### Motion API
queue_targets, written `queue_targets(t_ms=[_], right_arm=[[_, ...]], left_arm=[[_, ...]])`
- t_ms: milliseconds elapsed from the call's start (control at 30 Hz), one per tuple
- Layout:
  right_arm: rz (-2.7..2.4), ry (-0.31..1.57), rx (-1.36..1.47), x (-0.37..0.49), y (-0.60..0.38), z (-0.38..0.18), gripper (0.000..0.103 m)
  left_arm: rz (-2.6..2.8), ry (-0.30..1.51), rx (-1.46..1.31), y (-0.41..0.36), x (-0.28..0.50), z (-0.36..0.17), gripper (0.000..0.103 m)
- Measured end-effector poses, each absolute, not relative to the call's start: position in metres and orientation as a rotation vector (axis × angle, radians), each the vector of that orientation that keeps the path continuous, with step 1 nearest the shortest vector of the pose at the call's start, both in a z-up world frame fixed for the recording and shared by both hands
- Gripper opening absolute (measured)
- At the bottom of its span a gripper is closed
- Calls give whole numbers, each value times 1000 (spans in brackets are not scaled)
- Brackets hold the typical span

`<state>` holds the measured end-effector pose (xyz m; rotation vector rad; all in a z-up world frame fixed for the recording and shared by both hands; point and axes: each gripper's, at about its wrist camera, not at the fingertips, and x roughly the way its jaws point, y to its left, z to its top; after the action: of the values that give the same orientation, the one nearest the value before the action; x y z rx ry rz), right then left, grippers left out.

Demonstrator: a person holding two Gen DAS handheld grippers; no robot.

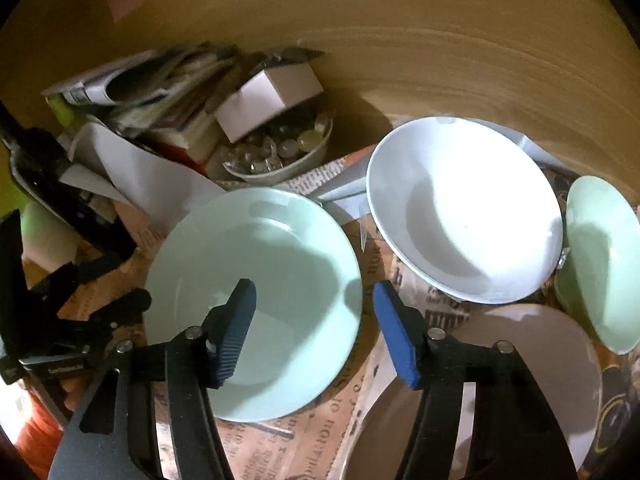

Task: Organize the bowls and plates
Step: 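Reach both grippers to the mint green plate and close on its rim, then lift the mint green plate with both grippers off the table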

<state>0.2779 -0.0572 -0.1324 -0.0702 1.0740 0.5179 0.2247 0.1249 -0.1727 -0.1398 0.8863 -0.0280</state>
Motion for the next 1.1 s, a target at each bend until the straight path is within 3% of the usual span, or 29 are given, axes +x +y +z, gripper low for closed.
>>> queue_targets(t_ms=[200,267,400,633,833,1100], right_arm=[[474,1126,-172,281,-43,-140,55],[459,1137,-216,281,-36,-142,55],[451,1167,-260,280,-24,-149,53],[426,1189,-293,281,-10,-157,55],[468,1209,-249,285,-15,-153,46],[545,1235,-214,270,-13,-147,46]], left_arm=[[-54,916,-176,129,230,-183,89],[-64,933,-187,130,232,-187,81],[-72,931,-190,130,233,-188,75],[-128,948,-168,125,233,-192,50],[-180,976,-174,119,237,-196,36],[-126,968,-178,128,230,-197,33]])
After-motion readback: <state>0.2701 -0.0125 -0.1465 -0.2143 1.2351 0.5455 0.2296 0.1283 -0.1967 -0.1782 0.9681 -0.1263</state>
